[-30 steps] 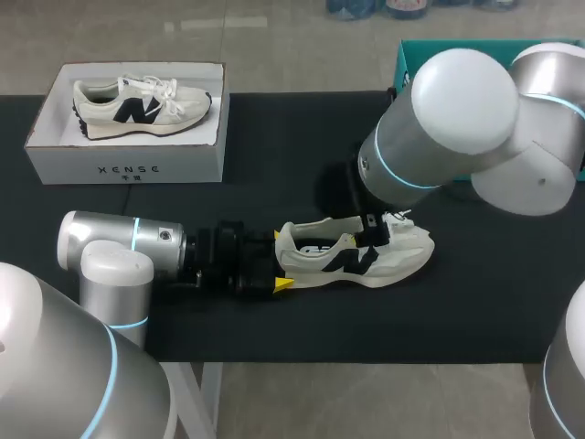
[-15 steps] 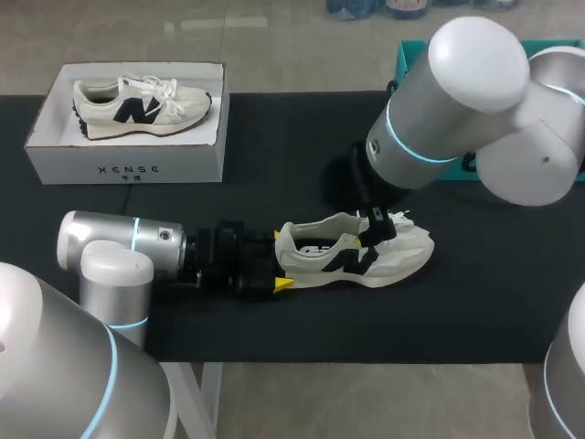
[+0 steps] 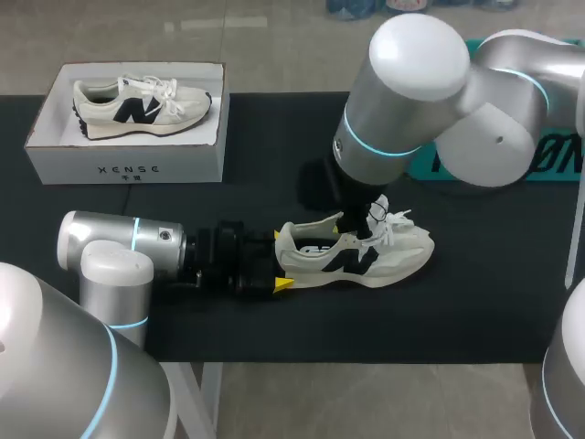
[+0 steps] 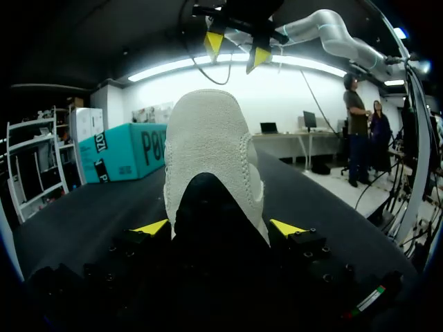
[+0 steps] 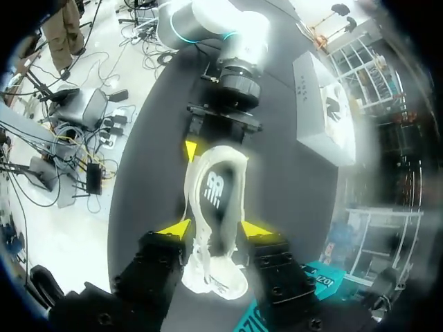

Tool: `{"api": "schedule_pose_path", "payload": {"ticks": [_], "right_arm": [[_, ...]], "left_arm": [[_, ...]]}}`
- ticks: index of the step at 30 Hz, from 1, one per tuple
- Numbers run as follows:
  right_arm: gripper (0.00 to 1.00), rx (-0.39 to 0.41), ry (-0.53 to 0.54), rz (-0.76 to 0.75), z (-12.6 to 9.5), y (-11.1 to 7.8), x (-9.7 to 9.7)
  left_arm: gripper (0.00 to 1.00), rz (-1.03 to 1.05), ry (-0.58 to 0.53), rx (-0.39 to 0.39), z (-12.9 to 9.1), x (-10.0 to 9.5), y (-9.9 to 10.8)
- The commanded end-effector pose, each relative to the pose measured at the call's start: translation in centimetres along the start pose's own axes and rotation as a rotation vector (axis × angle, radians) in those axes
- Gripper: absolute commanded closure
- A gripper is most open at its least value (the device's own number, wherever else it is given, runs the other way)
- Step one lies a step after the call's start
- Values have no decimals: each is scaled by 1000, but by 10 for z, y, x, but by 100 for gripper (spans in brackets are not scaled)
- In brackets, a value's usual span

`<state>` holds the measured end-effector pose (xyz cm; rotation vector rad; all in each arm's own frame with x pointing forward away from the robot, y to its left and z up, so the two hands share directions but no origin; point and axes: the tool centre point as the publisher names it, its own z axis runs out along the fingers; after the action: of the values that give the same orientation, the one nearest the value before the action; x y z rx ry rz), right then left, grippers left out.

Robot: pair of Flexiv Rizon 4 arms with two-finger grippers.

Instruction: Take the shoe out of the shoebox, open the shoe tongue, remove and reinsert the insole, then place the shoe into the shoebox

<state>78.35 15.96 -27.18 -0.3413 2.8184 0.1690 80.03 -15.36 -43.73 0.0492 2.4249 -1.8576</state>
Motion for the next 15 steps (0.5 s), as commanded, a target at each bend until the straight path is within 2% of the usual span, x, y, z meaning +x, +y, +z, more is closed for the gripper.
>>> {"api": "schedule_pose_path", "payload": {"ticks": [1,15], "right_arm": [[100,-4,36,16,18,1,-11],[100,4,48,102,52,-22,-7]], "left_arm": [[100,1,-2,-1,1,1,2],[100,1,-2,-1,1,1,2]]}}
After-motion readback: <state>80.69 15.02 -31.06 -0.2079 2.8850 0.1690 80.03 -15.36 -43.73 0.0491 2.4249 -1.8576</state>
